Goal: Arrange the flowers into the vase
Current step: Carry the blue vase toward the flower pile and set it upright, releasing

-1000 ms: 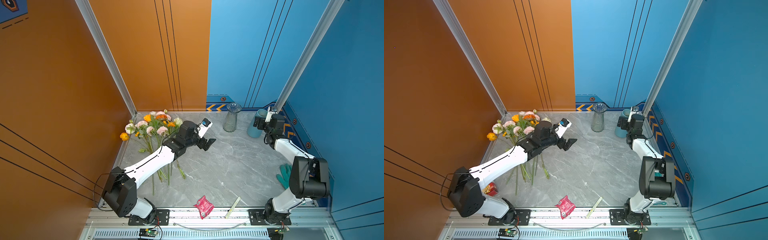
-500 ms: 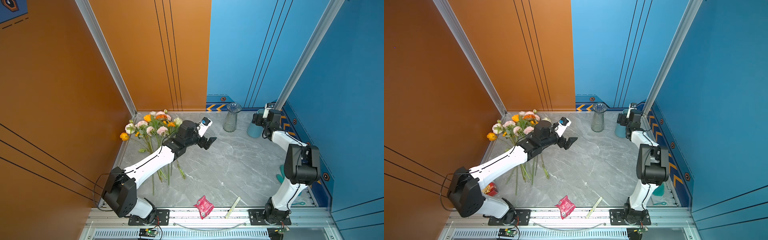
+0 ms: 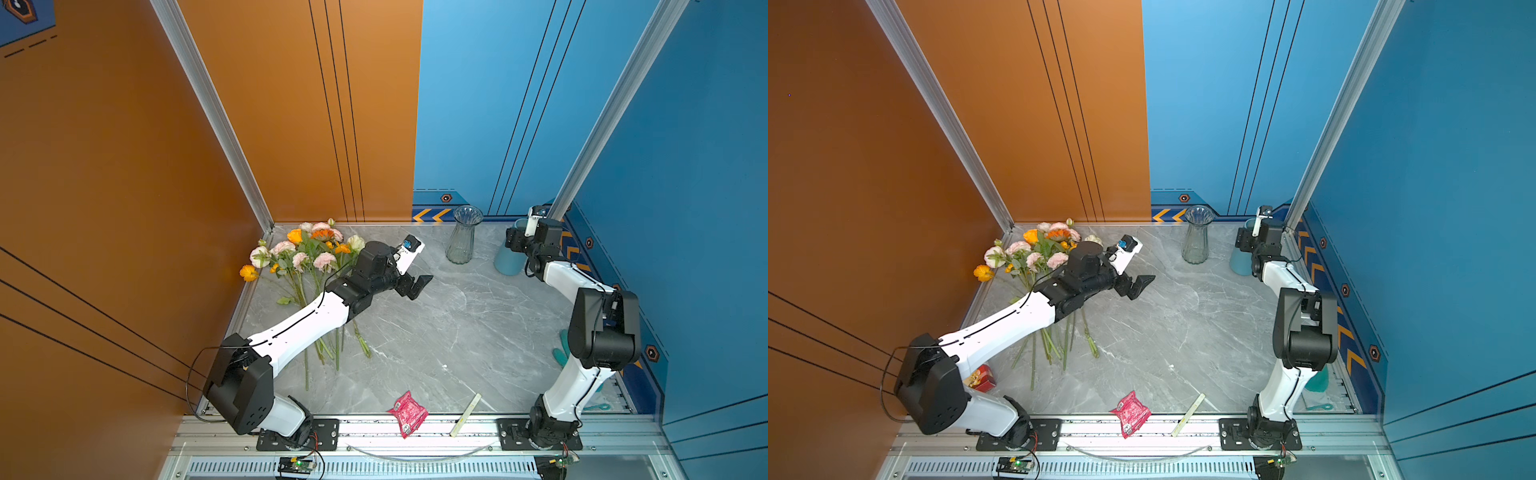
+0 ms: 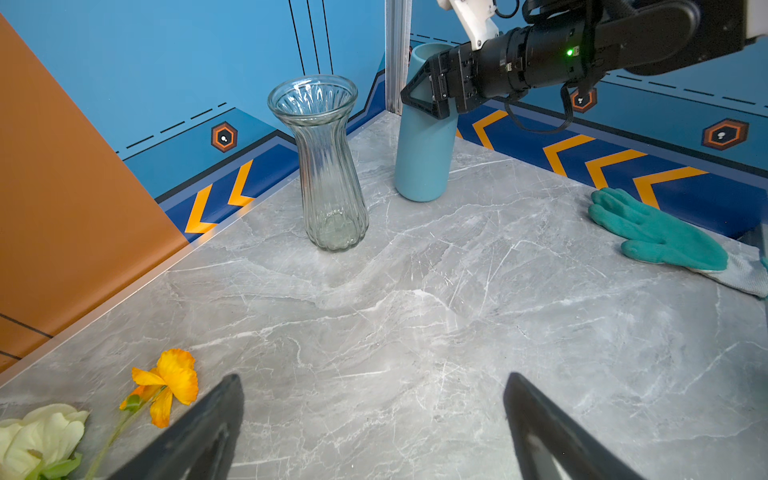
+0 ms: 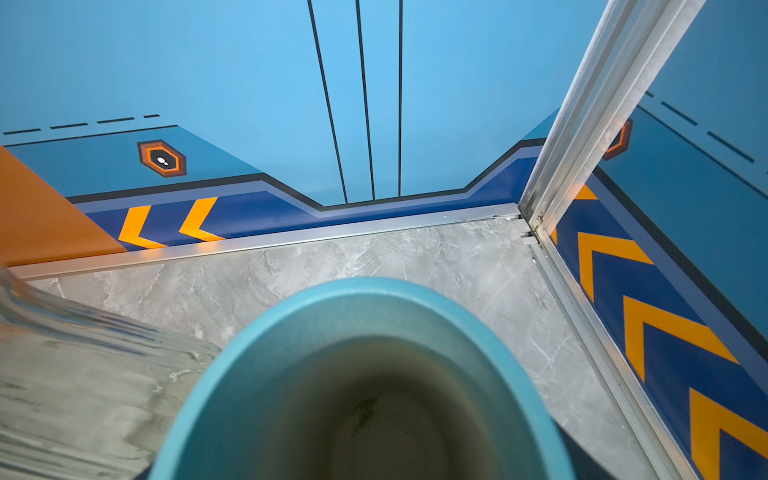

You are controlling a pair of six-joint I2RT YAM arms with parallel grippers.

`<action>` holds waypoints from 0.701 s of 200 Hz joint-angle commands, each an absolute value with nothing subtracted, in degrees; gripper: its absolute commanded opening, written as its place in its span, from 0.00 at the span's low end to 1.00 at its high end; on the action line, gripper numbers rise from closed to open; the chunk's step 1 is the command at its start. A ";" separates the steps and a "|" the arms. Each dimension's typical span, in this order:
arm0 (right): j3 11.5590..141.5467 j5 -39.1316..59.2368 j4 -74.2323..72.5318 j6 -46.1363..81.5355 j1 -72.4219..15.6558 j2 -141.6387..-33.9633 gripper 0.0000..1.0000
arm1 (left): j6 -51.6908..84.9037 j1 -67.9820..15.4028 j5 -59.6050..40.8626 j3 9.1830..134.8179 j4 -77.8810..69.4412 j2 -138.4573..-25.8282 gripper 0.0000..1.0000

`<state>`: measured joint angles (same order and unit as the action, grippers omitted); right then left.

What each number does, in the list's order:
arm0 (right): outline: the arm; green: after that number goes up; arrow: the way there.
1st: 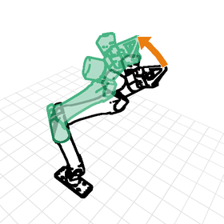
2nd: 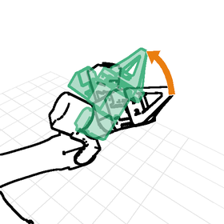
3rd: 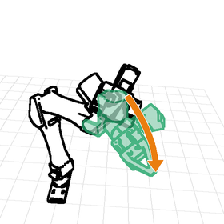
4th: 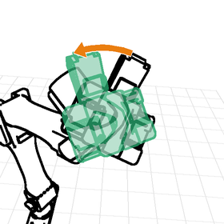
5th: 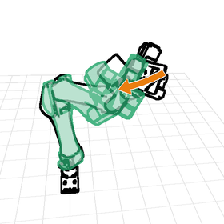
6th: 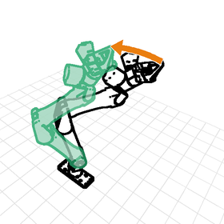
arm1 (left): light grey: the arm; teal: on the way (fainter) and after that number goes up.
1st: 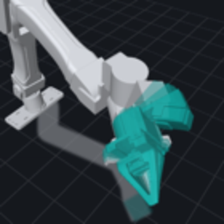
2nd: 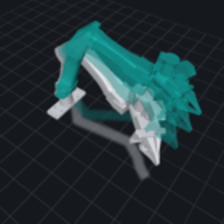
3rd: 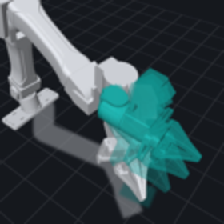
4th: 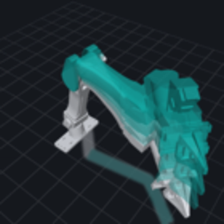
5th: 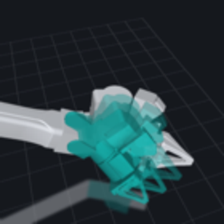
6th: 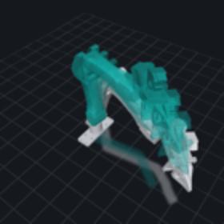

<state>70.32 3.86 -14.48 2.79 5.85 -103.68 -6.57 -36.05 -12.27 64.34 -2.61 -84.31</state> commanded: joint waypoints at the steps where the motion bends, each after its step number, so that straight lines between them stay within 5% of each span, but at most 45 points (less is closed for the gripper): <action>1: 67.81 5.50 -18.16 1.96 4.79 -97.81 0.47 | -6.08 -36.03 -12.88 63.28 -3.20 -82.94 0.98; 69: 56.43 10.42 -19.35 6.52 -1.62 -79.85 0.39 | -5.29 -39.63 0.43 66.14 14.50 -78.32 0.98; 140: 47.97 11.70 -20.92 10.73 -18.30 -69.76 0.39 | 15.21 -35.69 2.70 46.34 18.12 -61.47 0.99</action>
